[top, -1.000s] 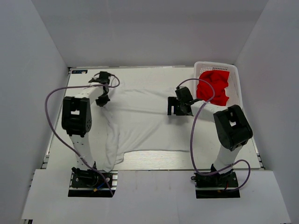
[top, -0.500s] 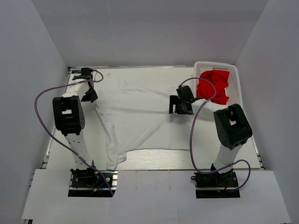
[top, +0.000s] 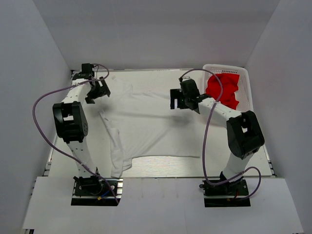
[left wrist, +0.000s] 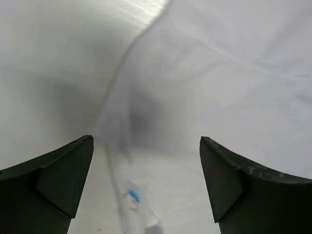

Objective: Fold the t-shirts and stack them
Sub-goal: Flatten out the tshirt

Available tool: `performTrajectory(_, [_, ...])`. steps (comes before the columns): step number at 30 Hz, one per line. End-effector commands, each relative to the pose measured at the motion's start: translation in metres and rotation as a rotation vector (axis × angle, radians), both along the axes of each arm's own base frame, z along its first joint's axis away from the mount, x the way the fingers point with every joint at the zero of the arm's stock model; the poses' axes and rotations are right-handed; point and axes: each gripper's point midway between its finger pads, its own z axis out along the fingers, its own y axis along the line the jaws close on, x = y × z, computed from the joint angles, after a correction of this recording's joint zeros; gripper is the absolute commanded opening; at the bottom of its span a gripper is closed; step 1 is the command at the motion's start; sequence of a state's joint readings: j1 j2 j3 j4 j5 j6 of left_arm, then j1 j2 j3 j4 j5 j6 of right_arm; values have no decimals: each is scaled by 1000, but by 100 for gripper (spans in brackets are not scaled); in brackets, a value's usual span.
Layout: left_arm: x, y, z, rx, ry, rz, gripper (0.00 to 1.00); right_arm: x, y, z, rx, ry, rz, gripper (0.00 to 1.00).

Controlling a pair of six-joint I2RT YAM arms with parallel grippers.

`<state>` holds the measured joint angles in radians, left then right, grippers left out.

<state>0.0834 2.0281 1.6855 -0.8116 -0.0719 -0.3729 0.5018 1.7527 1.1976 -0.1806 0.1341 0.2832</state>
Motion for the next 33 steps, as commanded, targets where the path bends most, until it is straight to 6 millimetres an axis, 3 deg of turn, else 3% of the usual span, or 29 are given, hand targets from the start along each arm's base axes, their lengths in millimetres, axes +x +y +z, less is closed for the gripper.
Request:
performTrajectory(1, [23,-47,45,-125,-183,-170,100,32,8,17,17,-49,-54,90])
performTrajectory(3, [32,-55,38,-148,-180,-191,100,44,11,19,13,-53,-79,90])
performTrajectory(4, [34,-61,31,-159,-172,-206,100,46,6,-4,-33,-13,-109,90])
performTrajectory(5, [40,-63,29,-170,-179,-213,100,56,9,4,-12,-24,-138,90])
performTrajectory(6, [47,-71,30,-186,-188,-234,100,67,8,-9,-21,-10,-161,90])
performTrajectory(7, [47,-78,12,-199,-149,-260,100,68,7,-16,-34,13,-187,90])
performTrajectory(9, [50,-86,2,-216,-133,-277,100,93,16,5,1,-34,-209,90])
performTrajectory(10, [50,-85,-5,-210,-120,-272,100,93,14,-26,-43,24,-227,90])
performTrajectory(11, [52,-85,-13,-211,-107,-270,100,111,23,-5,-3,-20,-238,90])
performTrajectory(12, [56,-81,-15,-191,-108,-259,100,114,23,-31,-28,18,-245,90])
performTrajectory(13, [53,-81,-22,-194,-84,-257,100,116,22,-36,-27,31,-264,90])
performTrajectory(14, [55,-81,-23,-194,-85,-257,100,129,24,-25,-1,10,-279,90])
performTrajectory(15, [57,-79,-30,-187,-74,-241,100,128,21,-48,-26,49,-291,90])
performTrajectory(17, [56,-77,-40,-177,-55,-233,100,143,16,-45,-3,39,-322,90])
performTrajectory(19, [60,-71,-48,-151,-39,-207,100,152,2,-62,-10,64,-372,90])
performTrajectory(20, [60,-67,-51,-134,-27,-197,100,161,1,-53,18,52,-399,90])
performTrajectory(21, [56,-65,-58,-125,-3,-190,100,154,-5,-72,-8,104,-403,90])
performTrajectory(22, [60,-58,-59,-119,-6,-161,100,157,-15,-75,-11,112,-426,90])
performTrajectory(23, [56,-49,-69,-109,23,-141,100,159,-22,-76,-13,114,-436,90])
performTrajectory(27, [60,-36,-78,-69,33,-102,100,178,-41,-64,-27,51,-458,90])
performTrajectory(30, [72,-39,-72,-87,1,-113,100,188,-41,-61,-28,13,-461,90])
performTrajectory(31, [75,-39,-80,-83,6,-123,100,197,-40,-51,-21,-16,-462,90])
performTrajectory(33, [91,-42,-73,-99,-40,-135,100,201,-37,-55,-29,-25,-439,90])
